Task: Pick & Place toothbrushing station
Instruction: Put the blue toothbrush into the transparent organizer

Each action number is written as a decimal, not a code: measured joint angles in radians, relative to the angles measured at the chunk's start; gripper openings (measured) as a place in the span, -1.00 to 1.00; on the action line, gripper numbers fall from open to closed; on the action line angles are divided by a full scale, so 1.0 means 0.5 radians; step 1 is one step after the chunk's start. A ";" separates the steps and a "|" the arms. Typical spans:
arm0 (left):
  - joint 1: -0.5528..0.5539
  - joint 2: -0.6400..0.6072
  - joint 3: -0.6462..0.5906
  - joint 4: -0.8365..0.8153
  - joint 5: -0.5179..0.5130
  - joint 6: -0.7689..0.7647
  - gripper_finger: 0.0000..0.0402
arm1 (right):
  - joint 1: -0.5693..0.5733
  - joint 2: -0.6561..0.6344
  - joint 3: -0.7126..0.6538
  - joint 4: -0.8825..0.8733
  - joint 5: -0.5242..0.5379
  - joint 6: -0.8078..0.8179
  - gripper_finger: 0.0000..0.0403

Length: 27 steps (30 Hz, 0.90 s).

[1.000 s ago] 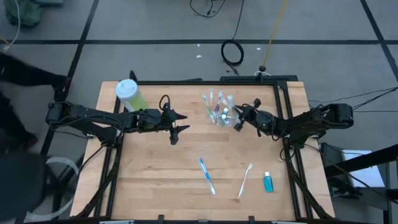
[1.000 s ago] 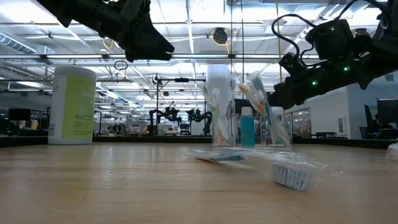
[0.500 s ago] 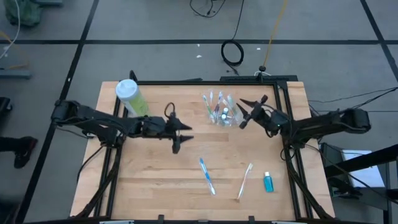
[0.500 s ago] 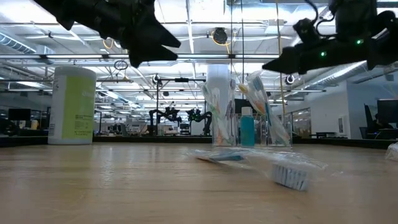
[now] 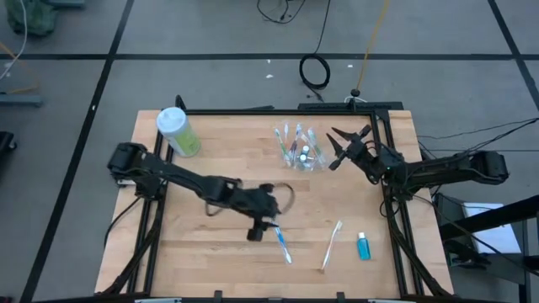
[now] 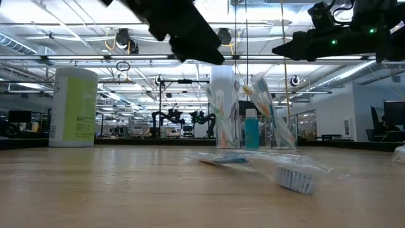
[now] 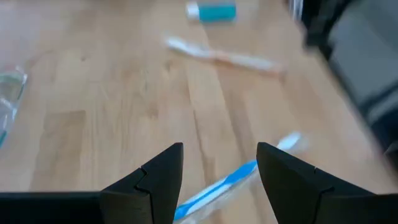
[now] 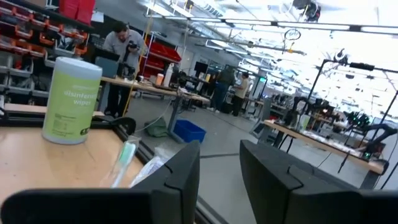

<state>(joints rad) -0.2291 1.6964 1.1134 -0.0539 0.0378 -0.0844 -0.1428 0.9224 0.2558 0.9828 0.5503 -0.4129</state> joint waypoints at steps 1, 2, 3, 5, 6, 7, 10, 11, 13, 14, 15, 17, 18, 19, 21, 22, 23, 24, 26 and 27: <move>-0.014 0.061 0.117 -0.156 -0.023 0.094 0.05 | -0.003 0.000 0.000 0.013 -0.001 -0.013 -0.48; -0.025 0.130 0.235 -0.308 -0.036 0.192 0.05 | -0.003 0.000 0.000 0.020 -0.001 -0.021 -0.48; -0.035 0.195 0.339 -0.420 -0.047 0.290 0.05 | -0.003 0.000 0.000 0.026 -0.001 -0.026 -0.48; -0.047 0.323 0.528 -0.568 -0.057 0.447 0.05 | -0.003 0.001 0.001 0.018 -0.001 -0.019 -0.48; -0.057 0.381 0.608 -0.624 -0.057 0.511 0.05 | -0.003 0.006 0.001 0.018 -0.001 0.010 -0.48; -0.063 0.439 0.681 -0.658 -0.056 0.552 0.05 | -0.003 0.011 0.001 0.014 -0.002 0.051 -0.48; -0.090 0.581 0.851 -0.763 -0.007 0.647 0.05 | -0.003 0.033 0.001 0.015 -0.002 0.218 -0.48; -0.102 0.622 0.885 -0.780 0.016 0.672 0.05 | -0.003 0.040 0.002 0.005 -0.002 0.297 -0.48; -0.128 0.692 0.921 -0.779 0.057 0.691 0.05 | -0.003 0.060 0.002 -0.010 -0.003 0.477 -0.48; -0.143 0.724 0.928 -0.781 0.075 0.691 0.05 | -0.001 0.068 0.002 -0.043 -0.004 0.563 -0.48; -0.157 0.750 0.931 -0.781 0.080 0.693 0.05 | 0.001 0.074 0.002 -0.085 -0.005 0.645 -0.48; -0.185 0.804 0.933 -0.777 0.080 0.709 0.05 | 0.003 0.093 0.002 -0.160 -0.015 0.795 -0.48; -0.198 0.827 0.933 -0.773 0.080 0.710 0.05 | 0.002 0.096 0.002 -0.207 -0.039 0.860 -0.48; -0.209 0.852 0.933 -0.763 0.077 0.710 0.05 | 0.002 0.101 0.002 -0.242 -0.067 0.909 -0.48; -0.225 0.901 0.933 -0.717 0.064 0.711 0.05 | 0.002 0.108 0.002 -0.301 -0.144 0.976 -0.48; -0.227 0.927 0.933 -0.702 0.061 0.711 0.05 | 0.002 0.109 0.002 -0.323 -0.183 0.998 -0.48; -0.228 0.954 0.933 -0.675 0.063 0.711 0.05 | 0.002 0.109 0.002 -0.333 -0.221 1.016 -0.48; -0.227 0.973 0.933 -0.651 0.069 0.714 0.05 | 0.002 0.109 0.002 -0.335 -0.252 1.029 -0.48; -0.225 1.020 0.933 -0.626 0.133 0.738 0.05 | 0.006 0.109 0.002 -0.343 -0.275 1.043 -0.48; -0.225 1.036 0.933 -0.623 0.162 0.765 0.05 | 0.007 0.109 0.002 -0.344 -0.272 1.045 -0.48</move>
<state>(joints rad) -0.3416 2.2142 1.5799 -0.3652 0.1190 0.2981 -0.1390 0.9768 0.2565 0.8108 0.4141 0.1097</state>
